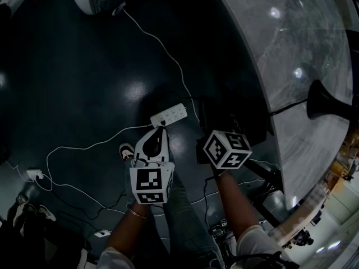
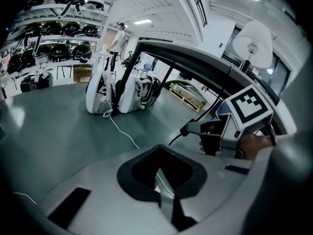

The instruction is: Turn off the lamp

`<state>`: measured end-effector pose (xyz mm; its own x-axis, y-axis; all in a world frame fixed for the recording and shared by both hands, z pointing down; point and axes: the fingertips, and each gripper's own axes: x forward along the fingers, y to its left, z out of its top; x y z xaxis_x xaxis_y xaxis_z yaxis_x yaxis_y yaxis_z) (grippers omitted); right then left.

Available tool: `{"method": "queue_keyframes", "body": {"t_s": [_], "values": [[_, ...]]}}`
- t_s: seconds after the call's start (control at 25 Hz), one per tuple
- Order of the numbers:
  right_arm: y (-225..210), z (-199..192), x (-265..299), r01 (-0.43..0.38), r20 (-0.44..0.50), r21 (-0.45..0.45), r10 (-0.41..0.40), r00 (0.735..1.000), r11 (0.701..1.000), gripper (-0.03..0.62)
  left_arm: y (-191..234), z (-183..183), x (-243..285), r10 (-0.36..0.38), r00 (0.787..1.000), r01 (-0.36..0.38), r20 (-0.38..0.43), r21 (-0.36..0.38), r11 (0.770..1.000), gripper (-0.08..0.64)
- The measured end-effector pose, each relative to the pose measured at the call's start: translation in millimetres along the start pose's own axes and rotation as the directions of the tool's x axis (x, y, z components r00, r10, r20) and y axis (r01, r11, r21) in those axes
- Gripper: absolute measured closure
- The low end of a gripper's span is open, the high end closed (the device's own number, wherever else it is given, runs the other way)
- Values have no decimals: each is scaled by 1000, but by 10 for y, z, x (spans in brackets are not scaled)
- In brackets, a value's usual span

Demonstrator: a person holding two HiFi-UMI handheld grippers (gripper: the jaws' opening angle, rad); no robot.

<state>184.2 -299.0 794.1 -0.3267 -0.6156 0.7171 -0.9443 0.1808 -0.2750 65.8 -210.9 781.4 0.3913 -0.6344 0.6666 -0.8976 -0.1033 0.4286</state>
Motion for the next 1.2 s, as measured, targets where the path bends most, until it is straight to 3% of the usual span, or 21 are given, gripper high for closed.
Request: {"method": "queue_keyframes", "body": {"t_s": [0.72,1.08,1.2], "values": [[117,-34,-90,-25,22,10,25,999,1000,486,12,-18,-192,8,1000,-8,19,24,1000,566],[212,-98,-462,43,69,11,-44,997,999,488,42,-7,-538,5,999,-7,52,44,999,566],[292,-91,-655,69,89,18,-70,994,997,515,31,2,-715,-3,998,-1,58,62,998,566]]}}
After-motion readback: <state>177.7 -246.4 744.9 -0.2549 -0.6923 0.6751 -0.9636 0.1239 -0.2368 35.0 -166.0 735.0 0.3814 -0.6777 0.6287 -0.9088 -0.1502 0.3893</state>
